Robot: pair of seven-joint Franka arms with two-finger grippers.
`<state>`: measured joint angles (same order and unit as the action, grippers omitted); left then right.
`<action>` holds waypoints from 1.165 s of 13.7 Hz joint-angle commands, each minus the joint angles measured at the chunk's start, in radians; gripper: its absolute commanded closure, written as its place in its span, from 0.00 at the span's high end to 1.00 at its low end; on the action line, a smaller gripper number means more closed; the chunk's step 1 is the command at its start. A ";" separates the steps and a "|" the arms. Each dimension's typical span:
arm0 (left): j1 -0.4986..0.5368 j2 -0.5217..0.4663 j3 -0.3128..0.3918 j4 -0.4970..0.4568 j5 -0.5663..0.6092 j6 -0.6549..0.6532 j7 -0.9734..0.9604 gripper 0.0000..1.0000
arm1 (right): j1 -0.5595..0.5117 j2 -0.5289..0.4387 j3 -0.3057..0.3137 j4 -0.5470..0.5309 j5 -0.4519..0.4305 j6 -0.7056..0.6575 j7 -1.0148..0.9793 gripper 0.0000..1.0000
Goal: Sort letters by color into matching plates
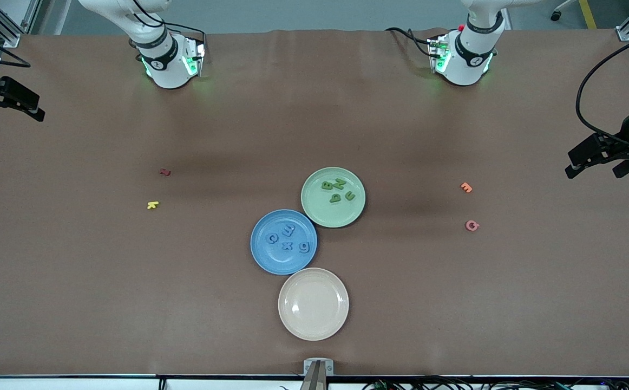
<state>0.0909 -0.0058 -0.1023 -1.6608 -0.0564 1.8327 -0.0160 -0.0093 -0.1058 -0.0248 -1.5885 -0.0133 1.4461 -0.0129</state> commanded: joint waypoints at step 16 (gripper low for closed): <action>-0.114 0.015 0.113 0.033 0.018 -0.026 0.001 1.00 | -0.015 -0.022 -0.004 -0.028 0.050 0.020 0.002 1.00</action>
<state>-0.0130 -0.0030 0.0010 -1.6576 -0.0564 1.8327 -0.0160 -0.0134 -0.1059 -0.0356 -1.5918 0.0231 1.4561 -0.0127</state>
